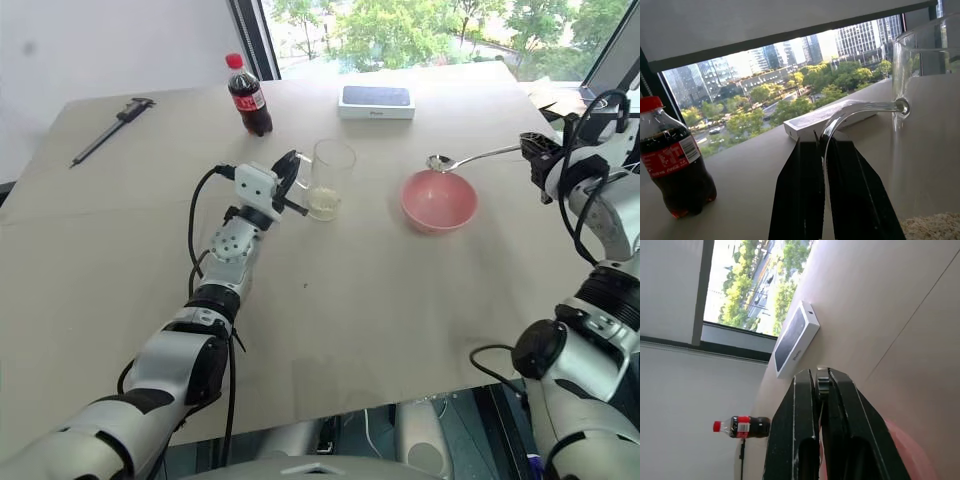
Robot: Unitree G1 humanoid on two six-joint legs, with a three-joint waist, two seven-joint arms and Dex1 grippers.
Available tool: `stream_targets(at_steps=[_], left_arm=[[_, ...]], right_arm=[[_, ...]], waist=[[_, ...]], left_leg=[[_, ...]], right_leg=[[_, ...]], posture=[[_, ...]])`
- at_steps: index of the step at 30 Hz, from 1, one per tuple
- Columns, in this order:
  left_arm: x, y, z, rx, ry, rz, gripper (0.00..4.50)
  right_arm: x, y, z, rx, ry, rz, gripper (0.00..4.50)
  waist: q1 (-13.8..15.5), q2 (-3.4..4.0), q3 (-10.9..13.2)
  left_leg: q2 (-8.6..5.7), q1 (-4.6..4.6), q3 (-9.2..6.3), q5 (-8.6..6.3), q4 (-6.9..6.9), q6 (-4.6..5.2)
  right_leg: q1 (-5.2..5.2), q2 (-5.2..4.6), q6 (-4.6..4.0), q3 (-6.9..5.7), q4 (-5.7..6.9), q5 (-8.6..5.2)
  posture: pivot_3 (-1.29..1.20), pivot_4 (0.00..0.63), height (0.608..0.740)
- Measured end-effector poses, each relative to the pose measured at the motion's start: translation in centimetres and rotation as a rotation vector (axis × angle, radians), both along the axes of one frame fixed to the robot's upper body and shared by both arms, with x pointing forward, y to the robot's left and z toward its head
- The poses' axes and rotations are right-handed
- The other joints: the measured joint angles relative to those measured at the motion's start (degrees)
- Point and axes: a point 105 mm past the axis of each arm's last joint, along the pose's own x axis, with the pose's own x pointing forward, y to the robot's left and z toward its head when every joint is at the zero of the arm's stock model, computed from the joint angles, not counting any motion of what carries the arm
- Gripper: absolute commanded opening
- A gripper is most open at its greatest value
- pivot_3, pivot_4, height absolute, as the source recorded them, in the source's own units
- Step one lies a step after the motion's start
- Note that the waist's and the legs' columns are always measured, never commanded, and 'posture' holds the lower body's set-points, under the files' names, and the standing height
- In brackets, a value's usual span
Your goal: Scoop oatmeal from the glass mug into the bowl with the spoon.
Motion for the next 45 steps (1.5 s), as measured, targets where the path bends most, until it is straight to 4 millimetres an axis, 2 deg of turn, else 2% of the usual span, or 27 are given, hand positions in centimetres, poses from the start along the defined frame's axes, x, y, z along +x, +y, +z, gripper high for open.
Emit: stream_targets(at_steps=[4,11,14,19,22,24,28,31,33,35,38,42,45], left_arm=[[-0.3,0.6,0.0,-0.028,0.009,-0.001,0.05],[-0.6,1.1,0.3,-0.081,0.031,-0.003,0.05],[-0.6,1.2,0.6,-0.098,0.034,-0.003,0.05],[-0.8,1.2,1.0,-0.115,0.037,-0.013,0.05],[-0.9,1.2,1.0,-0.121,0.045,-0.019,0.05],[-1.0,1.2,0.8,-0.124,0.054,-0.022,0.05],[-1.3,1.2,0.5,-0.133,0.067,-0.033,0.05],[-1.7,1.1,0.4,-0.134,0.062,-0.046,0.05],[-1.9,0.9,0.2,-0.139,0.071,-0.057,0.05],[-2.2,0.7,0.0,-0.145,0.072,-0.064,0.05],[-2.5,0.7,-0.4,-0.141,0.08,-0.075,0.05],[-2.7,0.3,-0.5,-0.13,0.082,-0.097,0.05],[-2.7,0.3,-0.5,-0.129,0.082,-0.097,0.05]], right_arm=[[-0.2,1.0,1.0,-0.229,-0.056,0.046,0.0],[-0.7,6.1,2.8,-0.682,-0.233,0.228,0.0],[-1.4,8.6,3.3,-0.951,-0.35,0.326,0.0],[-2.2,10.2,2.8,-1.244,-0.47,0.435,0.0],[-2.3,10.3,2.4,-1.312,-0.496,0.466,0.0],[-2.3,10.3,2.5,-1.304,-0.503,0.46,0.0],[-0.5,8.8,3.1,-1.033,-0.439,0.327,0.0],[0.4,8.3,6.0,-0.744,-0.446,0.234,0.0],[0.1,9.3,8.3,-0.573,-0.493,0.247,0.0],[-0.2,10.8,9.2,-0.463,-0.508,0.3,0.0],[-0.3,13.3,9.1,-0.35,-0.49,0.39,0.0],[-0.7,16.5,8.4,-0.301,-0.464,0.504,0.0],[-0.8,17.3,8.0,-0.316,-0.448,0.53,0.0]], waist=[[-0.04,0.0,0.0],[0.2,-0.01,-0.01],[0.32,-0.01,-0.01],[0.63,-0.05,-0.02],[0.76,-0.05,-0.02],[0.74,-0.05,-0.02],[0.93,-0.1,-0.05],[0.95,-0.08,-0.05],[0.97,-0.08,-0.05],[1.04,-0.07,-0.05],[1.03,-0.05,-0.07],[1.05,-0.05,-0.07],[0.99,-0.04,-0.07]], left_leg=[[0.05,0.1,0.22,-0.04,0.0,0.08],[0.06,0.12,0.3,-0.07,0.04,0.12],[0.04,0.11,0.25,-0.07,0.05,0.11],[0.01,0.11,0.2,-0.07,0.08,0.11],[0.01,0.11,0.2,-0.06,0.09,0.1],[0.02,0.13,0.21,-0.07,0.09,0.09],[0.01,0.15,0.22,-0.06,0.11,0.09],[0.04,0.16,0.26,-0.06,0.08,0.09],[0.06,0.16,0.25,-0.06,0.03,0.08],[0.05,0.15,0.24,-0.06,0.03,0.09],[0.02,0.16,0.25,-0.06,0.05,0.09],[0.0,0.16,0.24,-0.06,0.06,0.09],[-0.01,0.15,0.24,-0.06,0.08,0.09]], right_leg=[[0.01,0.04,0.0,0.16,0.02,0.0],[0.01,0.05,0.04,0.2,-0.04,0.02],[0.01,0.05,0.05,0.15,-0.13,0.02],[0.03,0.04,0.07,0.11,-0.17,0.04],[0.03,0.04,0.08,0.11,-0.16,0.04],[0.03,0.04,0.08,0.14,-0.16,0.04],[0.04,0.02,0.09,0.21,-0.13,0.06],[0.01,0.04,0.1,0.3,-0.12,0.07],[-0.01,0.04,0.09,0.29,-0.14,0.07],[-0.01,0.03,0.09,0.28,-0.14,0.07],[0.0,0.02,0.1,0.29,-0.11,0.07],[0.0,0.03,0.1,0.26,-0.09,0.07],[0.0,0.03,0.1,0.26,-0.09,0.07]], posture=[[0.0,0.15,0.74],[0.0,0.15,0.74],[0.0,0.15,0.74],[0.0,0.15,0.74],[0.0,0.15,0.74],[0.0,0.15,0.74],[0.0,0.15,0.74],[0.0,0.15,0.74],[0.0,0.15,0.74],[0.0,0.15,0.74],[0.0,0.15,0.74],[0.0,0.15,0.74],[0.0,0.15,0.74]])
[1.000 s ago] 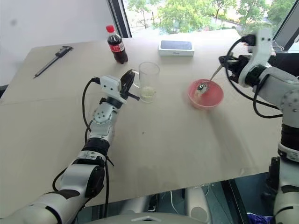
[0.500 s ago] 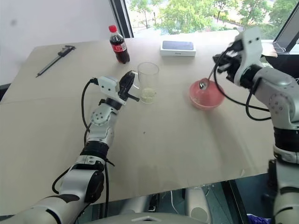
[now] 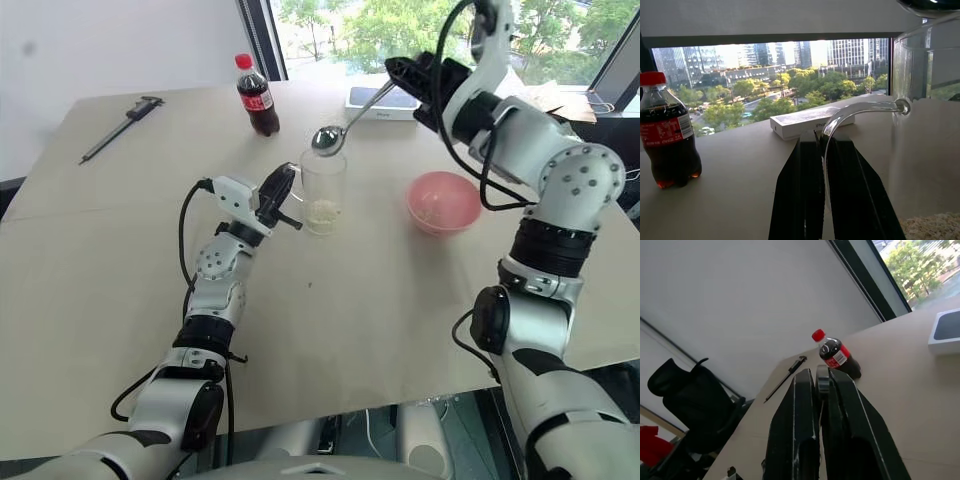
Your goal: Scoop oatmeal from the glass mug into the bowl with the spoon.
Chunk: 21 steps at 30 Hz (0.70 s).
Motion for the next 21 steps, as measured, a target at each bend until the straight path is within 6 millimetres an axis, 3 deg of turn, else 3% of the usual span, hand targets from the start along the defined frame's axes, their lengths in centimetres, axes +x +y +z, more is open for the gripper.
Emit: stream_targets(at_steps=[12,15,17,20,21], left_arm=[[-0.1,0.3,-0.2,0.007,0.003,0.008,0.05],[-0.1,0.3,-0.3,0.009,0.001,0.009,0.0],[-0.1,0.3,-0.4,0.012,0.0,0.009,0.0],[0.0,0.3,-1.1,0.02,0.017,0.014,0.0],[0.0,0.4,-1.4,0.019,0.022,0.016,0.0]], right_arm=[[-0.1,3.2,-3.1,-0.188,0.026,0.08,0.0],[0.0,3.9,-3.9,-0.209,0.026,0.101,1.07],[0.0,4.0,-4.1,-0.212,0.023,0.1,1.55],[0.6,3.6,-3.8,-0.219,-0.008,0.051,2.71],[0.7,3.4,-3.7,-0.218,-0.017,0.035,2.71]], waist=[[-1.08,0.01,0.0],[-1.04,0.01,-0.01],[-1.04,0.01,-0.01],[-1.05,0.01,-0.01],[-1.07,0.02,-0.01]], left_leg=[[0.01,0.02,0.0,0.0,0.0,0.0],[0.0,0.02,0.0,0.0,0.0,0.0],[0.0,0.02,-0.01,0.0,0.0,0.0],[-0.01,0.04,-0.01,0.0,0.0,0.0],[-0.01,0.05,0.0,0.0,0.0,0.0]], right_leg=[[0.0,0.01,0.0,-0.01,0.03,0.0],[0.0,0.01,0.0,-0.01,0.03,0.0],[0.0,0.01,0.0,-0.01,0.02,0.0],[0.0,0.02,0.0,-0.01,0.03,0.0],[0.0,0.02,0.0,0.0,0.04,0.0]], posture=[[0.0,0.15,0.74],[0.0,0.15,0.74],[0.0,0.15,0.74],[0.0,0.15,0.74],[0.0,0.15,0.74]])
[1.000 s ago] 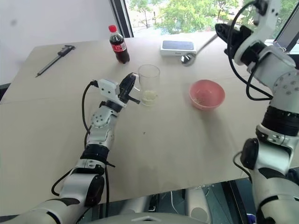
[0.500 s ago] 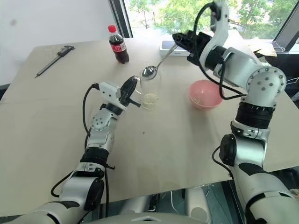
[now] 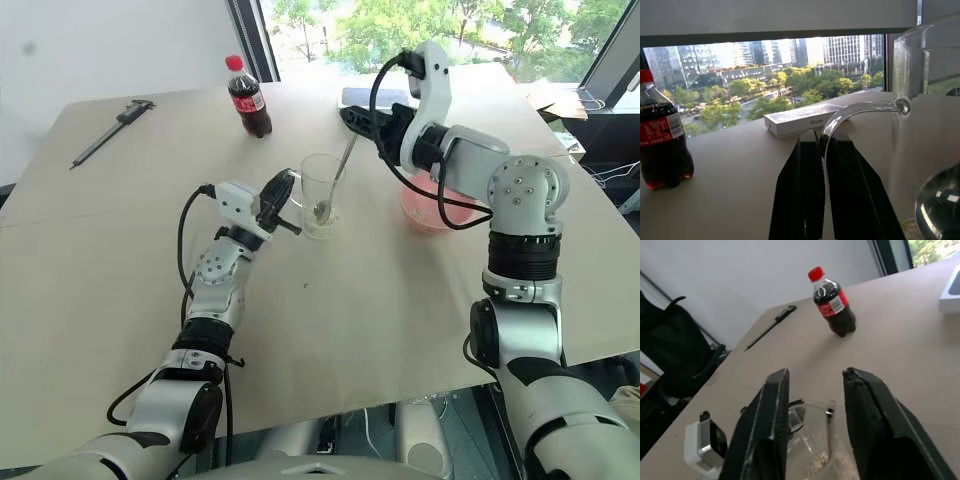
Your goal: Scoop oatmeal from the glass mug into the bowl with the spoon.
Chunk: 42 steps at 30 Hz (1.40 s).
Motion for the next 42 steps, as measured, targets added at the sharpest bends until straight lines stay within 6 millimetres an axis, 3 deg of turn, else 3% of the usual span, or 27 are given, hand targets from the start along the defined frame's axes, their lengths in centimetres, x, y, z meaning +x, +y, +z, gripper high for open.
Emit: stream_targets(at_steps=[8,32,33,34,36,38,39,42], left_arm=[[-0.2,0.0,-1.0,-0.004,0.015,-0.031,0.0],[-0.8,0.5,-1.7,-0.006,-0.002,-0.029,0.0],[-0.8,0.5,-1.7,-0.007,-0.001,-0.03,0.72],[-0.8,0.5,-1.8,-0.006,0.002,-0.031,0.88],[-0.8,0.5,-1.8,-0.004,0.004,-0.033,1.9],[-0.8,0.6,-1.8,-0.002,0.004,-0.033,2.42],[-0.8,0.6,-1.8,-0.002,0.005,-0.032,2.9],[-0.9,0.7,-2.1,0.003,0.011,-0.036,2.9]], right_arm=[[0.8,-0.9,0.4,0.035,-0.03,-0.065,2.71],[0.9,-0.7,0.4,0.046,-0.042,-0.062,2.71],[0.9,-0.8,0.4,0.048,-0.042,-0.062,2.78],[0.9,-0.8,0.5,0.054,-0.041,-0.062,2.78],[0.9,-0.9,0.6,0.066,-0.041,-0.064,2.78],[0.9,-1.0,0.6,0.069,-0.041,-0.066,2.78],[0.9,-1.0,0.6,0.069,-0.041,-0.066,2.78],[0.9,-1.0,0.5,0.068,-0.039,-0.067,2.78]], waist=[[0.0,0.02,-0.02],[-0.03,0.07,-0.11],[-0.03,0.07,-0.11],[-0.03,0.07,-0.11],[-0.02,0.07,-0.11],[-0.01,0.07,-0.11],[-0.02,0.07,-0.11],[-0.03,0.07,-0.11]], left_leg=[[0.0,0.02,0.0,0.0,0.0,0.0],[0.01,0.05,0.01,0.0,0.0,0.0],[0.01,0.05,0.01,0.0,0.0,0.0],[0.01,0.05,0.01,0.0,0.0,0.0],[0.01,0.05,0.01,0.0,0.0,0.0],[0.01,0.05,0.01,0.0,0.0,0.0],[0.01,0.05,0.01,0.0,0.0,0.0],[0.01,0.05,0.01,0.0,-0.01,0.0]], right_leg=[[0.01,-0.01,0.0,0.01,0.01,0.0],[0.03,0.0,0.0,0.03,0.03,0.0],[0.03,0.0,0.0,0.03,0.03,0.0],[0.03,0.0,0.0,0.03,0.03,0.0],[0.03,0.0,0.0,0.03,0.03,0.0],[0.03,0.0,0.0,0.03,0.03,0.0],[0.03,0.0,0.0,0.03,0.03,0.0],[0.02,0.0,0.0,0.03,0.03,0.0]], posture=[[0.0,0.15,0.74],[0.0,0.15,0.74],[0.0,0.15,0.74],[0.0,0.15,0.74],[0.0,0.15,0.74],[0.0,0.15,0.74],[0.0,0.15,0.74],[0.0,0.15,0.74]])
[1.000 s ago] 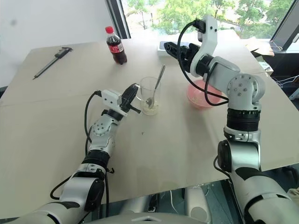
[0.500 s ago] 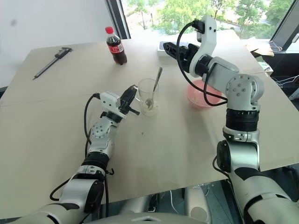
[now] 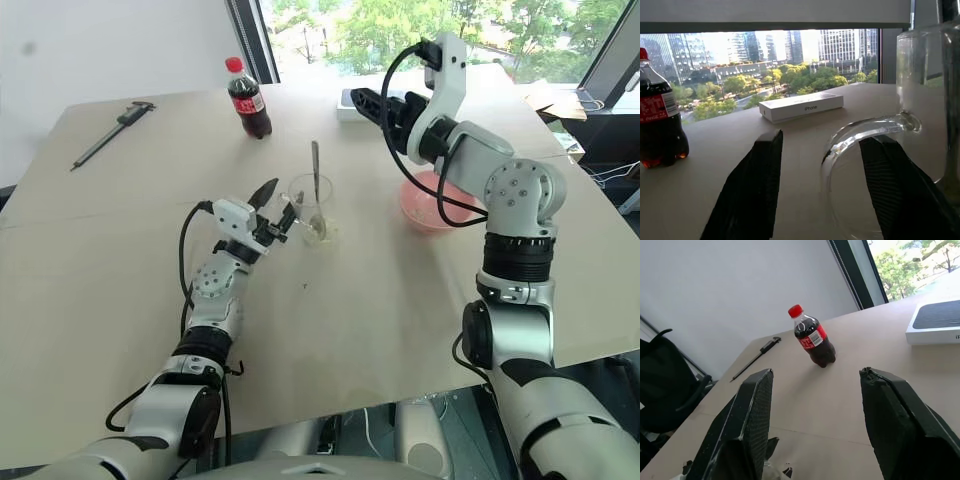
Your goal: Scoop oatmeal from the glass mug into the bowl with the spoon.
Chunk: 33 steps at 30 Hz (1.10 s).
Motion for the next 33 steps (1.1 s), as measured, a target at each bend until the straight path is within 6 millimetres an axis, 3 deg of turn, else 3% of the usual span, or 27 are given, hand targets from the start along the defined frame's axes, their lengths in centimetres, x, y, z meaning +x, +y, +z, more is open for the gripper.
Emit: stream_targets(at_steps=[9,13,17,22,25,26,29,31,33], left_arm=[[-0.9,0.4,-0.3,0.011,0.001,-0.004,2.9],[-1.8,0.9,-0.8,0.014,0.026,-0.005,2.9],[-3.1,1.7,-1.0,0.02,0.05,-0.001,2.9],[-6.8,3.8,-1.6,0.057,0.142,0.009,2.9],[-8.7,4.7,-1.7,0.055,0.201,0.011,2.9],[-9.7,4.7,-1.3,0.06,0.2,-0.001,3.14],[-12.2,5.5,-1.5,0.066,0.246,0.005,3.95],[-13.7,5.8,-1.6,0.052,0.282,0.023,4.5],[-14.7,6.1,-1.8,0.047,0.317,0.043,4.5]], right_arm=[[0.1,-0.3,-0.5,-0.006,0.011,-0.007,2.78],[0.3,-1.0,-1.5,-0.014,0.035,-0.029,2.78],[-0.6,-2.2,-1.6,-0.016,-0.051,-0.04,2.78],[-2.7,-5.0,-5.8,-0.129,-0.137,-0.044,2.78],[-4.1,-5.5,-8.0,-0.184,-0.149,0.002,2.78],[-5.1,-5.5,-8.9,-0.204,-0.156,0.027,2.78],[-7.1,-5.9,-11.4,-0.217,-0.126,0.06,3.62],[-9.0,-6.1,-12.4,-0.269,-0.158,0.088,4.44],[-10.6,-6.4,-13.4,-0.313,-0.171,0.114,4.44]], waist=[[-0.08,0.01,-0.01],[-0.06,0.02,-0.01],[-0.01,0.02,-0.02],[0.01,0.01,-0.02],[0.17,0.02,-0.01],[0.19,-0.02,-0.04],[0.23,0.02,-0.01],[0.51,0.02,-0.01],[0.84,0.0,0.01]], left_leg=[[0.02,0.01,0.02,0.0,-0.02,0.0],[0.02,0.01,0.04,0.0,-0.03,0.0],[0.04,0.01,0.02,-0.01,-0.09,0.01],[0.04,0.0,0.04,-0.02,-0.13,0.03],[0.07,0.1,0.05,-0.04,-0.13,0.05],[0.13,0.16,0.04,-0.15,-0.13,0.22],[0.15,0.37,0.04,-0.17,-0.16,0.25],[0.14,0.48,0.02,-0.22,-0.16,0.32],[0.15,0.75,-0.08,-0.25,-0.18,0.35]], right_leg=[[0.0,0.0,0.0,0.04,-0.01,0.0],[-0.01,0.0,0.0,0.07,-0.01,0.0],[0.0,0.01,0.0,0.05,-0.1,0.0],[0.0,0.0,0.0,0.07,-0.16,0.0],[0.08,0.02,0.0,0.07,-0.11,0.0],[0.14,0.04,0.0,0.04,-0.12,0.0],[0.4,0.05,-0.01,0.02,-0.19,-0.01],[0.56,0.03,0.0,-0.05,-0.27,-0.02],[1.0,0.04,0.01,-0.2,-0.47,-0.03]], posture=[[0.0,0.15,0.74],[0.0,0.15,0.74],[0.0,0.15,0.74],[0.0,0.15,0.74],[0.0,0.15,0.74],[0.0,0.15,0.74],[0.0,0.15,0.74],[0.0,0.15,0.74],[0.0,0.15,0.74]])
